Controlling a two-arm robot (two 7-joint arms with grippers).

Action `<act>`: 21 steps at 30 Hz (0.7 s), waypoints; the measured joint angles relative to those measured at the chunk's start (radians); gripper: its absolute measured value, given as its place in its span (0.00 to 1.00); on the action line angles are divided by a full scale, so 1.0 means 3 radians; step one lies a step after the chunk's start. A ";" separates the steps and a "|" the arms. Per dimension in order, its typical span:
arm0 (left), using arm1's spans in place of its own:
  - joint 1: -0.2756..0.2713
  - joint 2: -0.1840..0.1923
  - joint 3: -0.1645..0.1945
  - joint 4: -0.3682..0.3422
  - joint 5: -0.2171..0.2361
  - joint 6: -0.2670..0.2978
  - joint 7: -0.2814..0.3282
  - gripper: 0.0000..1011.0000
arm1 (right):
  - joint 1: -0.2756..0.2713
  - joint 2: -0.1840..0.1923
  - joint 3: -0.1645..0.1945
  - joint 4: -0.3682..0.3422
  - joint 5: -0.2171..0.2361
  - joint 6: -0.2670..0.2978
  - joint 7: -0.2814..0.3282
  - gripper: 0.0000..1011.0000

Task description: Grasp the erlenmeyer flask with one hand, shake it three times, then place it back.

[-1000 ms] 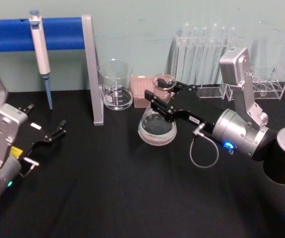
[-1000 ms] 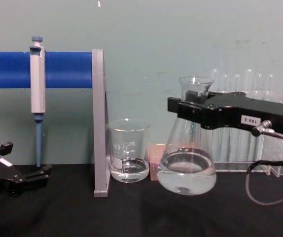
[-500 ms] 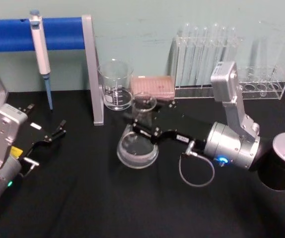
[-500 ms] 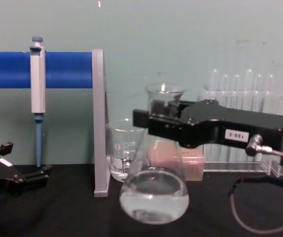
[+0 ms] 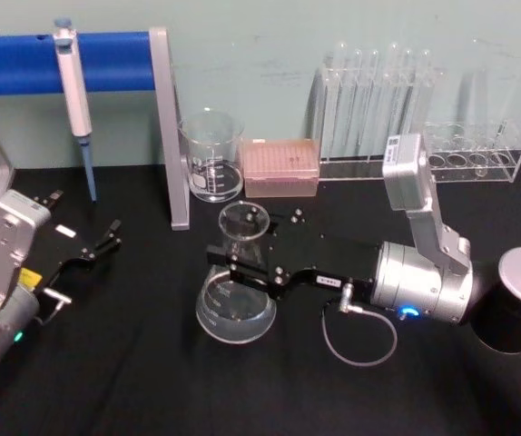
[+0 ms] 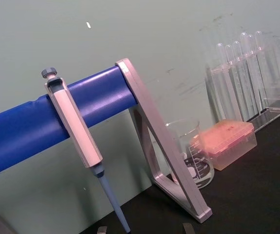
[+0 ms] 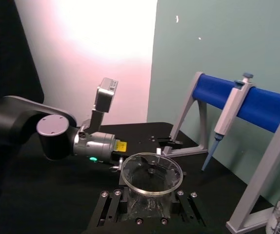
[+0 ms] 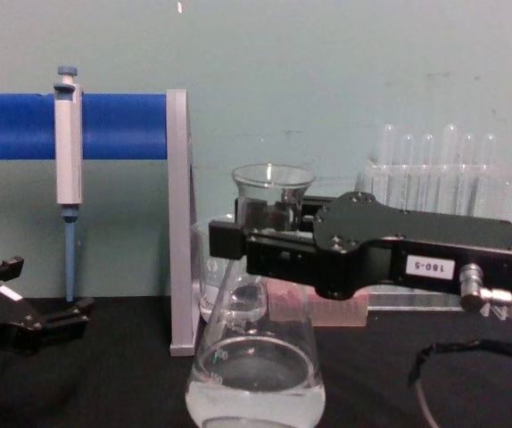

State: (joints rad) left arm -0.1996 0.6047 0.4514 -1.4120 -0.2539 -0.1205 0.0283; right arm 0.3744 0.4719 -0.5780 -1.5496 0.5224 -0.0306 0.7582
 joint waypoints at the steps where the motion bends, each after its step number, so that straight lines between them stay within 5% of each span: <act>1: 0.0000 0.0000 0.0000 0.0000 0.0000 0.0000 0.0000 0.99 | 0.0008 0.0012 -0.0016 0.0001 0.0009 -0.0003 0.0015 0.45; 11: 0.0000 0.0000 0.0000 0.0000 0.0000 0.0000 0.0000 0.99 | 0.0062 0.0052 -0.0106 0.0036 0.0048 -0.0013 0.0032 0.45; 21: 0.0000 0.0000 0.0000 0.0000 0.0000 0.0000 0.0000 0.99 | 0.0076 0.0024 -0.0082 0.0084 0.0052 -0.0036 -0.0216 0.45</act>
State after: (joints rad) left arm -0.1995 0.6047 0.4514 -1.4120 -0.2539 -0.1205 0.0283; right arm 0.3972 0.4790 -0.6027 -1.5244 0.5380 -0.0414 0.6933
